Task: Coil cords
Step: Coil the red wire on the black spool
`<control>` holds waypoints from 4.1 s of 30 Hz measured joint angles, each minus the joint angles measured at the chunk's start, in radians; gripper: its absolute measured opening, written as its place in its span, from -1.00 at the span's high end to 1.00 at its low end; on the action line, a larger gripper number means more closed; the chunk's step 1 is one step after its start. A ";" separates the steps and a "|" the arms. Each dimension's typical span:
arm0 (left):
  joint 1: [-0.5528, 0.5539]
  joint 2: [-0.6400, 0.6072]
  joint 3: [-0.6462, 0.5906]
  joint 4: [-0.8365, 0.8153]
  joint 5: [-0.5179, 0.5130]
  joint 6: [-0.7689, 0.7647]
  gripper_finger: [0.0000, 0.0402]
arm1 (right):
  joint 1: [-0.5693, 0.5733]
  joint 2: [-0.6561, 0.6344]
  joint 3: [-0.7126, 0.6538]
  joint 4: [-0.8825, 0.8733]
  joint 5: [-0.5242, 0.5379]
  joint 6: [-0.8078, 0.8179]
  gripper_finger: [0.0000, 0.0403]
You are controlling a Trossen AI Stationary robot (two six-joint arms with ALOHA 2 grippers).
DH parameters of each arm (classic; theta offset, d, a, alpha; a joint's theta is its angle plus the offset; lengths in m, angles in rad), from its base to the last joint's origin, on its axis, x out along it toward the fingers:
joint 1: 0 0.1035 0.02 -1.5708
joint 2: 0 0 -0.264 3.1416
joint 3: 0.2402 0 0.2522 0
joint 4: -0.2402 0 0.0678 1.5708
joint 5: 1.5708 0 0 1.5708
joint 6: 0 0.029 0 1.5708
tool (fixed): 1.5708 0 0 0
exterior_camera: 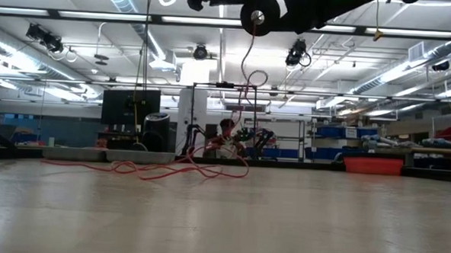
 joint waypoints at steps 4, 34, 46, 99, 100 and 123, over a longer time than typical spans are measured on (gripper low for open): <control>0.000 0.037 0.000 0.006 0.003 -0.008 0.54 | -0.007 0.000 0.000 0.019 -0.026 0.002 1.00; 0.011 0.089 0.088 -0.222 0.003 -0.045 0.55 | -0.011 0.000 0.000 -0.033 -0.030 0.000 1.00; 0.011 0.089 0.088 -0.283 0.003 -0.075 0.55 | -0.011 0.000 0.000 -0.042 -0.031 0.000 1.00; 0.066 0.089 0.201 -0.400 0.174 -0.121 1.00 | -0.004 0.000 0.000 -0.070 -0.033 0.006 1.00; 0.065 0.089 0.201 -0.404 0.179 -0.122 1.00 | -0.007 0.000 0.000 -0.072 -0.033 0.006 1.00; 0.073 0.102 0.202 -0.411 0.166 -0.130 1.00 | -0.024 0.129 0.001 -0.045 -0.008 -0.115 1.00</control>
